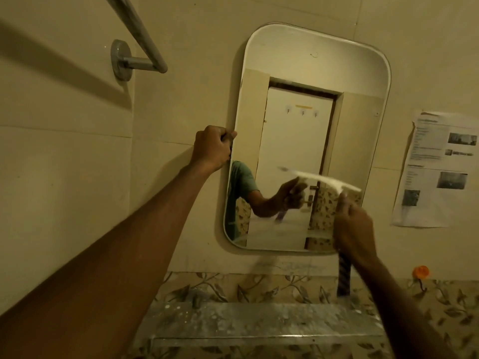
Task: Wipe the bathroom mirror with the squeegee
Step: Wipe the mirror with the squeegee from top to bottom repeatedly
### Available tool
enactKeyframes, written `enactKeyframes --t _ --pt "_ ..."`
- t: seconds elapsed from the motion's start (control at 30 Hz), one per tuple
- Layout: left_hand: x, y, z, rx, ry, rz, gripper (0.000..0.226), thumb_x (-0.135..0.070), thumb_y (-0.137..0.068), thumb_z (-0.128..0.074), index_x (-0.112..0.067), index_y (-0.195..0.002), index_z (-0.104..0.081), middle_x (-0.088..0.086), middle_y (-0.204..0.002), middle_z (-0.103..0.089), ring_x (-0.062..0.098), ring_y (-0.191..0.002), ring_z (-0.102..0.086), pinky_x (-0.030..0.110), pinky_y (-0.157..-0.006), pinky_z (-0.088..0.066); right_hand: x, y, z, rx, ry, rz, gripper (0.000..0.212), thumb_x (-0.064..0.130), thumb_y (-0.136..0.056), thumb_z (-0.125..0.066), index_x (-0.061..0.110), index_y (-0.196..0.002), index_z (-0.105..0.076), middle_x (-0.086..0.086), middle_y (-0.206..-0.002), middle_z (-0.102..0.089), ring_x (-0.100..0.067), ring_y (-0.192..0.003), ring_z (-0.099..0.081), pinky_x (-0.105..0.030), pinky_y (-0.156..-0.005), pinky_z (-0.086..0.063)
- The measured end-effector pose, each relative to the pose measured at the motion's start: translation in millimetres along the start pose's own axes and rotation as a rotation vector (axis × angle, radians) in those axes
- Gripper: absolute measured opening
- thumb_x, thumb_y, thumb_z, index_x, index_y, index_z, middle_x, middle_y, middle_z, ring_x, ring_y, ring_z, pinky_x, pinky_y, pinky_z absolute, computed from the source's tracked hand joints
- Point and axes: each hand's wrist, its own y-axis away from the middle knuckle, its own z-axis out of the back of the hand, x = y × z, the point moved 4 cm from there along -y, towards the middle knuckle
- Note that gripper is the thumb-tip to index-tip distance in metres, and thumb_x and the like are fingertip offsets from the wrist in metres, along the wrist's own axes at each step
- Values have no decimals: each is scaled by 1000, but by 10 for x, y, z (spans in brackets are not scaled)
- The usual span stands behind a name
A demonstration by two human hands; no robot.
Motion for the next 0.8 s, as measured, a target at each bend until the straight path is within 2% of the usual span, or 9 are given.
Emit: enactKeyframes --t 0.1,0.17,0.23,0.3,0.37,0.5,0.6,0.7,0.8 --pt "0 9 -1 -11 1 3 28 -27 -95 -57 -3 -102 -70 17 -89 -72 29 -76 -71 45 -73 -61 -68 -189 125 -36 31 15 44 39 -103 -26 15 -77 -53 -14 -77 -63 -32 -68 -65 -46 -59 -58" --pt "11 9 -15 -6 0 0 29 -28 -95 -56 -3 -103 -69 17 -91 -72 29 -79 -71 46 -75 -60 -315 86 -35 -38 57 -24 44 40 -102 -24 18 -76 -52 -10 -69 -61 -26 -59 -61 -41 -52 -56" --pt "24 12 -19 -7 1 -3 30 -28 -96 -56 -4 -106 -69 17 -94 -72 30 -83 -70 46 -78 -59 -532 443 -219 -26 67 -42 47 46 -98 -22 22 -69 -49 -2 -57 -52 -16 -46 -51 -31 -42 -44" --pt "10 29 -17 -17 -6 -9 31 -29 -96 -55 -4 -109 -68 17 -98 -72 30 -87 -70 46 -79 -59 -608 624 -308 4 67 -54 48 48 -97 -22 22 -65 -47 0 -53 -49 -14 -43 -47 -27 -42 -38" --pt "-13 55 -16 -40 -24 -23 31 -29 -96 -55 -4 -111 -68 17 -103 -72 29 -91 -69 45 -81 -59 -599 614 -275 38 79 -66 48 49 -97 -23 24 -66 -48 1 -53 -51 -13 -44 -50 -25 -42 -40" --pt "-20 88 -18 -71 -47 -33 32 -29 -96 -54 -4 -111 -68 17 -103 -72 30 -89 -69 45 -79 -59 -465 222 54 32 12 -69 49 47 -100 -28 17 -74 -57 -8 -61 -61 -18 -43 -54 -29 -38 -47" --pt "-10 84 -24 -77 -42 -22 32 -29 -96 -55 -4 -110 -69 17 -104 -72 32 -90 -68 46 -80 -59 -414 -39 215 -49 4 -73 47 45 -101 -26 20 -76 -57 -11 -70 -65 -26 -51 -61 -38 -45 -55" --pt "-11 84 -29 -79 -48 -14 32 -29 -96 -55 -4 -111 -68 17 -106 -71 33 -92 -68 46 -81 -59 -623 263 -51 -63 -13 -150 46 41 -102 -26 15 -75 -53 -15 -64 -59 -26 -46 -54 -47 -43 -52" --pt "-23 102 -28 -78 -52 -10 32 -29 -96 -54 -4 -113 -67 16 -107 -71 31 -92 -68 45 -82 -59 -826 763 -303 -40 10 -211 52 44 -100 -25 12 -66 -48 -8 -53 -47 -23 -43 -46 -46 -43 -50"
